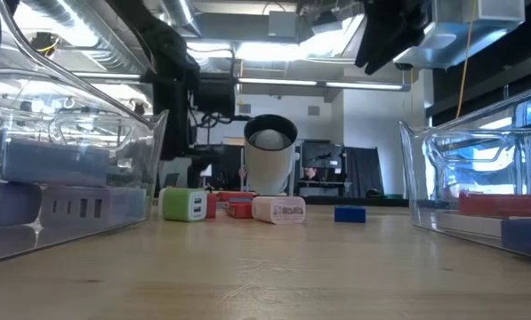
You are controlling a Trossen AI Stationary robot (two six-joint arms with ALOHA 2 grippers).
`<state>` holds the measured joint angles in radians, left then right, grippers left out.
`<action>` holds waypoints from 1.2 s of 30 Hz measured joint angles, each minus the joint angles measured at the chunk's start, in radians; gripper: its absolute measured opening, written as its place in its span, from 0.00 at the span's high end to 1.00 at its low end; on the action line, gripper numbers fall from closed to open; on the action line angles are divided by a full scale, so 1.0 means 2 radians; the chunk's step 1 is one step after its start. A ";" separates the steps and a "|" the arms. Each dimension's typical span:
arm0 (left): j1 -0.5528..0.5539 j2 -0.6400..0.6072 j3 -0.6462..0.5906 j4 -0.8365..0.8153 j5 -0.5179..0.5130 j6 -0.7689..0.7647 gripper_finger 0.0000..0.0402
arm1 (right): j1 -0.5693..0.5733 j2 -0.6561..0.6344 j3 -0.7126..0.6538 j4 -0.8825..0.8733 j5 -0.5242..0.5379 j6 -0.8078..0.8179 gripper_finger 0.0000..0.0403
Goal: Pick & Place Office items
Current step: Put the top red timer into the right transparent bin
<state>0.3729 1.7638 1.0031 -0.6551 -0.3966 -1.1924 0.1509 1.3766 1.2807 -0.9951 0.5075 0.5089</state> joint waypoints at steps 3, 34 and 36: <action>0.000 0.010 0.000 0.006 0.010 -0.024 0.35 | -0.011 0.000 0.000 0.000 -0.001 -0.026 0.30; -0.059 -0.161 0.004 0.154 -0.001 0.148 0.84 | -0.059 0.000 0.000 0.061 -0.030 -0.097 0.30; -0.074 -0.193 0.004 0.182 -0.001 0.192 0.85 | -0.060 0.000 0.000 0.089 -0.042 -0.096 0.30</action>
<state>0.2255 1.3784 1.0119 -0.2910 -0.3977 -0.8091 0.0319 1.3766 1.2806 -0.8168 0.4245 0.3166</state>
